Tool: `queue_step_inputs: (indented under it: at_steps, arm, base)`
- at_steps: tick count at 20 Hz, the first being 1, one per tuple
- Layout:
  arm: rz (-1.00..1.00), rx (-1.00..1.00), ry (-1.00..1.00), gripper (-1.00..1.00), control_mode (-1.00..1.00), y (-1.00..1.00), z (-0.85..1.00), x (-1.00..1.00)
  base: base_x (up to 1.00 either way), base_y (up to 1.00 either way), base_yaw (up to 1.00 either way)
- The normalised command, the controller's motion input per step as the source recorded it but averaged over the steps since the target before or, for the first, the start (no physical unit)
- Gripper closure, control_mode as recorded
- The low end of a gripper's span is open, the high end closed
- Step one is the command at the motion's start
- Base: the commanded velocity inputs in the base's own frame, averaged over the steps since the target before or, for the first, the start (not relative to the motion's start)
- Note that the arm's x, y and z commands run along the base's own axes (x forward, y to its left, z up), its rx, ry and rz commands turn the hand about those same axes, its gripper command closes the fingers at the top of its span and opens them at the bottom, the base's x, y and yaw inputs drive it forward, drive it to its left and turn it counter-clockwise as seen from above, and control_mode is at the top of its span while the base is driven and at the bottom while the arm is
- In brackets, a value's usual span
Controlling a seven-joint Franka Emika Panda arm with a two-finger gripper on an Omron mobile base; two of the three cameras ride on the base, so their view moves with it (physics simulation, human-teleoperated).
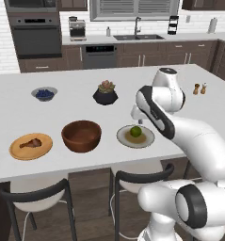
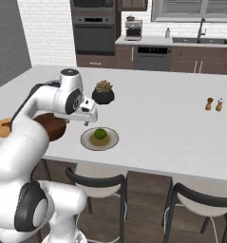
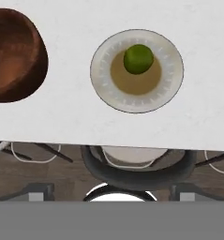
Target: Pick the chicken drumstick and lime from their plates and place them in the bowl. Then put the bowl in the fridge.
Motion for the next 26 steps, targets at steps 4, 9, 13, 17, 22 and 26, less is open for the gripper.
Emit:
queue_step_inputs:
  at_steps: [4, 9, 13, 17, 22, 26]
  arm:
    - [0.00, 0.00, 0.04, -1.00, -1.00, 0.00, -0.66, 0.84]
    - [0.00, 0.00, 0.02, -1.00, -1.00, -0.19, -0.36, 0.94]
    - [0.00, 0.00, 0.03, -1.00, -1.00, -0.34, -0.25, 0.71]
    - [0.00, 0.00, 0.05, -1.00, -1.00, -0.06, -0.43, 0.55]
    - [0.00, 0.00, 0.05, -1.00, -1.00, 0.00, -0.43, 0.44]
    - [0.00, 0.00, 0.03, -1.00, -1.00, 0.00, -0.37, 0.46]
  base:
    - [0.00, 0.00, 0.00]
    - [0.00, 0.00, 0.00]
    - [0.00, 0.00, 0.00]
    - [0.00, 0.00, 0.00]
    - [0.00, 0.00, 0.00]
    - [0.00, 0.00, 0.00]
